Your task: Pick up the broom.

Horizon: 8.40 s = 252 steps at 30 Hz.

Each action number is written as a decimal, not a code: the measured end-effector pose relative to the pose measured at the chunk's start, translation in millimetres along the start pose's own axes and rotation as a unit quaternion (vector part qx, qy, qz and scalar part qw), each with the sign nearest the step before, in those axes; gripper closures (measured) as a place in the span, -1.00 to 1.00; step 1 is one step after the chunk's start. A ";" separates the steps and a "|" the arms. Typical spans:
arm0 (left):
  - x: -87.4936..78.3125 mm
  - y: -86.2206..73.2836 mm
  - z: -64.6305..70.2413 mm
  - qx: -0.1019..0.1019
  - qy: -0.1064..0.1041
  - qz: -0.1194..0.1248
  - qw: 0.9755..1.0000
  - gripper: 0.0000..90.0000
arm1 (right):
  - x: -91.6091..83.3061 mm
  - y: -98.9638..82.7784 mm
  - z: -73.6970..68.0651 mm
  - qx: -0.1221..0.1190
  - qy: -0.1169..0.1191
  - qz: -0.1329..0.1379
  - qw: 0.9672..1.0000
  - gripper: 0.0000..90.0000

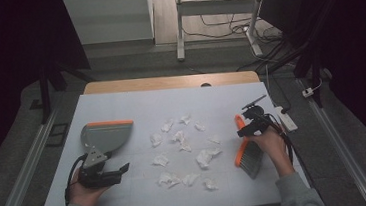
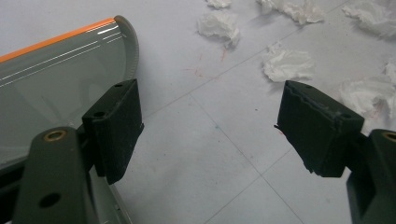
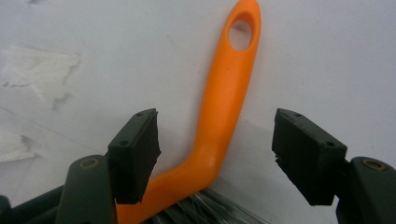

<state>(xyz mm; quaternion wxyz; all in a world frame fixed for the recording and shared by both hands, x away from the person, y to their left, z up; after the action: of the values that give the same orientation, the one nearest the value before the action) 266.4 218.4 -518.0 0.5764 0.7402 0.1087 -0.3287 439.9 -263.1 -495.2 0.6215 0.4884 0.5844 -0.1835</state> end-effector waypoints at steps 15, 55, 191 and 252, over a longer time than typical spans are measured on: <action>1.1 -0.5 1.4 0.004 0.000 -0.001 1.000 -0.49 | 14.0 -0.3 3.0 0.013 -0.008 -0.035 0.999 0.00; -2.8 -1.7 -2.6 -0.008 0.000 0.006 1.000 -0.48 | -30.4 -7.9 1.0 -0.030 0.046 0.073 0.996 0.57; 48.4 104.0 73.9 0.110 -0.142 -0.005 0.984 0.73 | -52.1 9.7 -116.2 -0.190 0.250 0.282 0.906 -0.20; 49.9 141.2 133.9 0.377 -0.208 -0.093 0.898 0.73 | -22.0 -4.1 -154.1 -0.395 0.202 0.020 0.896 0.39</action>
<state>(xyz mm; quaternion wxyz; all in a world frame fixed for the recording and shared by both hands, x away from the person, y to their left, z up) 332.2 39.6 -454.1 0.2305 0.8035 -0.0770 -0.5434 346.7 -145.9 -452.3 0.6356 0.2409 0.7118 0.1768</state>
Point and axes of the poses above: each handheld gripper's, and its own axes: x roughly forward along the jaws, y roughly out of its top, z roughly to its right, the point moved 2 cm from there along x, roughly forward along the jaws, and after that the axes turned 15 degrees about y, right-handed, at the moved point
